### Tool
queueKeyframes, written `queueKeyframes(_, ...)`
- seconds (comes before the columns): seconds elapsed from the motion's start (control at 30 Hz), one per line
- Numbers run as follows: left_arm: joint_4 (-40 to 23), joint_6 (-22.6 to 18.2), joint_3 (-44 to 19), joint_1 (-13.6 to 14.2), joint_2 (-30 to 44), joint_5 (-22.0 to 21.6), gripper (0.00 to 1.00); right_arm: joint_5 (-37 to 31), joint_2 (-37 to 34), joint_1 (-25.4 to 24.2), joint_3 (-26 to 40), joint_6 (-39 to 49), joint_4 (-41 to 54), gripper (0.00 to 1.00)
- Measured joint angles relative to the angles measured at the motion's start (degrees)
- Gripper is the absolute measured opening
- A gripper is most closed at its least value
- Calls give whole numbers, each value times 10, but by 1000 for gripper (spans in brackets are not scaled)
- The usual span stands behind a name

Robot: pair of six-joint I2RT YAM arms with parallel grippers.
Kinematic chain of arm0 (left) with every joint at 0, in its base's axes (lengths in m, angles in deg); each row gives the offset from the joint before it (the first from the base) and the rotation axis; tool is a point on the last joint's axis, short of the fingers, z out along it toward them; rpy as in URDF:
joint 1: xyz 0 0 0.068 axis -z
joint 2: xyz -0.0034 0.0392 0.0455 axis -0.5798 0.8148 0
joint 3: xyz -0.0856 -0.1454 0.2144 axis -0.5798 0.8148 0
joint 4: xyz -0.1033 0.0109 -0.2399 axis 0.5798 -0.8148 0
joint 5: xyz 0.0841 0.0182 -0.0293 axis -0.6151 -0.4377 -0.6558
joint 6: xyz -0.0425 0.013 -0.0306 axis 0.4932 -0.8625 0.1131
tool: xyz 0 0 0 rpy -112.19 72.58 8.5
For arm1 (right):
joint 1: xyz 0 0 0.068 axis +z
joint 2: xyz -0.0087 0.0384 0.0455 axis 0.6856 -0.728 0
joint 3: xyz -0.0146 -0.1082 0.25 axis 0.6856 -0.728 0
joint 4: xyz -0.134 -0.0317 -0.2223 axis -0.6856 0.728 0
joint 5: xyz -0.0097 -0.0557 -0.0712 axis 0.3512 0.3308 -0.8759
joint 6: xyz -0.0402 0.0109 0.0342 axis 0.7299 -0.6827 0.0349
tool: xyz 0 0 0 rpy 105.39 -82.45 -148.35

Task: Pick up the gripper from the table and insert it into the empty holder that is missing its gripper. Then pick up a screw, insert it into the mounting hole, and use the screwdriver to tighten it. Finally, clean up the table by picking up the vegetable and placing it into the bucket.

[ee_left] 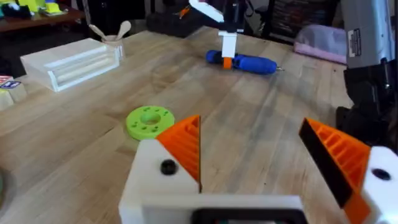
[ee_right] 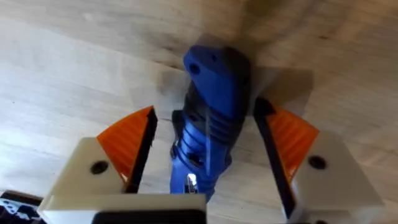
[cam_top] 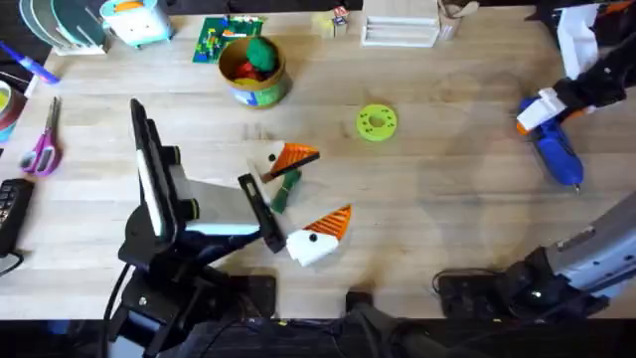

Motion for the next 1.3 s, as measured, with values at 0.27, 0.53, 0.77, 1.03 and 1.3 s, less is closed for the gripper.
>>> queueKeyframes(0.27,0,0,0,0,0,0,992,-1,5,1,-9,-9,-6,992)
queueKeyframes(0.53,0,0,0,0,0,0,993,0,5,-1,-9,-27,-18,837)
queueKeyframes(0.77,0,0,0,0,0,0,992,-4,5,-6,-10,-31,-28,532)
queueKeyframes(1.03,0,0,0,0,0,0,993,-7,5,-7,-12,-33,-33,76)
queueKeyframes(1.3,0,0,0,0,0,0,993,-6,6,-7,-13,-33,-31,26)
